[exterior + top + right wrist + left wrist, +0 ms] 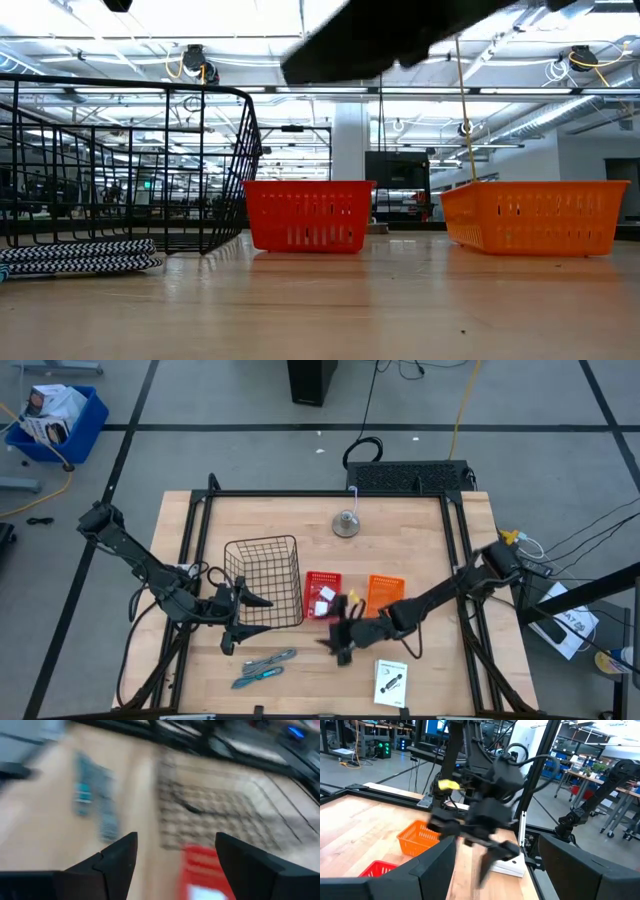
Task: Pick and place items into bin
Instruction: Put the blue charger cable into the black wire basket
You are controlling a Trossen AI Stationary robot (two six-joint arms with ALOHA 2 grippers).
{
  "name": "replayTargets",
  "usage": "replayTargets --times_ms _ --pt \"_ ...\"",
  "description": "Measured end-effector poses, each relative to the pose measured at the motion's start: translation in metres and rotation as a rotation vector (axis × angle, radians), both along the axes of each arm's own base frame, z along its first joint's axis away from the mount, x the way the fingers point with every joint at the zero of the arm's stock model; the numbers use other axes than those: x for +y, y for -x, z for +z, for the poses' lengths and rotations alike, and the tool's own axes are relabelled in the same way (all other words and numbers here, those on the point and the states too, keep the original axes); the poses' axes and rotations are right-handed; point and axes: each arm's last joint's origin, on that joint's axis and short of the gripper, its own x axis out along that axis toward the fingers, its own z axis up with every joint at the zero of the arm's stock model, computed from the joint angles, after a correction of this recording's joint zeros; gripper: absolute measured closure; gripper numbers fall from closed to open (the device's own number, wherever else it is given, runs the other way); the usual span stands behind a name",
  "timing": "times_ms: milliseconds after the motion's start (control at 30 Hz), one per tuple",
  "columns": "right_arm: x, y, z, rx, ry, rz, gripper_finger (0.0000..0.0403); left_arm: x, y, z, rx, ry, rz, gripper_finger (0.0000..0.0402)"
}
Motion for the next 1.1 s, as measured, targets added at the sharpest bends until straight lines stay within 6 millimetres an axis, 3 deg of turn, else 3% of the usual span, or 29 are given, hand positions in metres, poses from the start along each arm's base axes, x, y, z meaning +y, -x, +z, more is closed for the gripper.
replayTargets --times_ms 167,300,633,900,1100 --pt "0.027 0.003 -0.001 -0.098 0.147 0.19 0.0151 0.0 0.0 0.0 -0.001 0.001 0.0 0.011" --pt "0.04 0.002 -0.003 -0.171 0.111 0.271 0.0159 0.0 0.0 0.0 -0.002 0.001 0.0 0.011" --pt "0.036 -0.009 -0.019 -0.125 -0.063 0.289 0.0177 0.004 -0.003 -0.001 0.005 0.001 0.021 0.011" --pt "0.049 -0.033 -0.028 -0.009 -0.03 0.294 0.0179 0.004 -0.003 -0.002 0.015 0.002 0.024 0.011" --pt "0.048 -0.032 -0.023 0.043 -0.01 0.289 0.0179 0.004 -0.003 -0.002 0.019 0.019 0.022 0.011"
